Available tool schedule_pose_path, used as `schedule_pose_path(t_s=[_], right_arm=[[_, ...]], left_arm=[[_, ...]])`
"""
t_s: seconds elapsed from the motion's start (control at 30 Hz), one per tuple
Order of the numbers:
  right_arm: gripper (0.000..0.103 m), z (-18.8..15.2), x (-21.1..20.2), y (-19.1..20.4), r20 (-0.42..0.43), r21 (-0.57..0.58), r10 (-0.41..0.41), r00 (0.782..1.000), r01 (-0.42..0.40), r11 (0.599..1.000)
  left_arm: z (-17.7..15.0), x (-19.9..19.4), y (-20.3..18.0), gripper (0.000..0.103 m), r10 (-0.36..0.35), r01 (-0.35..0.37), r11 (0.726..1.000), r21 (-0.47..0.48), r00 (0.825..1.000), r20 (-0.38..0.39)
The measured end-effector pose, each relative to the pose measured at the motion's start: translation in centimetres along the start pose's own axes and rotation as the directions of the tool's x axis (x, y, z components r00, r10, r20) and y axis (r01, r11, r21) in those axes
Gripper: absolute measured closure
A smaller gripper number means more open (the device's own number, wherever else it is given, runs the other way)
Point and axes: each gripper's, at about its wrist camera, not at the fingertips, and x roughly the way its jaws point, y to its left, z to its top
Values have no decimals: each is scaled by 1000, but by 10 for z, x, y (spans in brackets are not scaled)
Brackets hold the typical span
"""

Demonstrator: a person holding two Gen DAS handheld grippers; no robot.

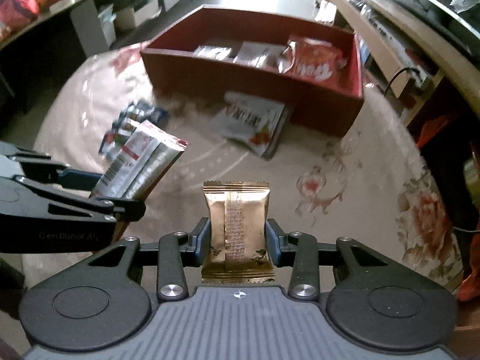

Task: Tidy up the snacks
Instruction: 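Carry the strip packet and gold cake into the red box and release both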

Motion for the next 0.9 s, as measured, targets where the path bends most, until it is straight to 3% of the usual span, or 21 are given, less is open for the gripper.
schedule_pose_path(t_s=[0.9], right_arm=[[56,87,-11,-36,191,91,-42,981,25,996]], left_arm=[[101,2,0,50,25,-18,999,-50,990,135]])
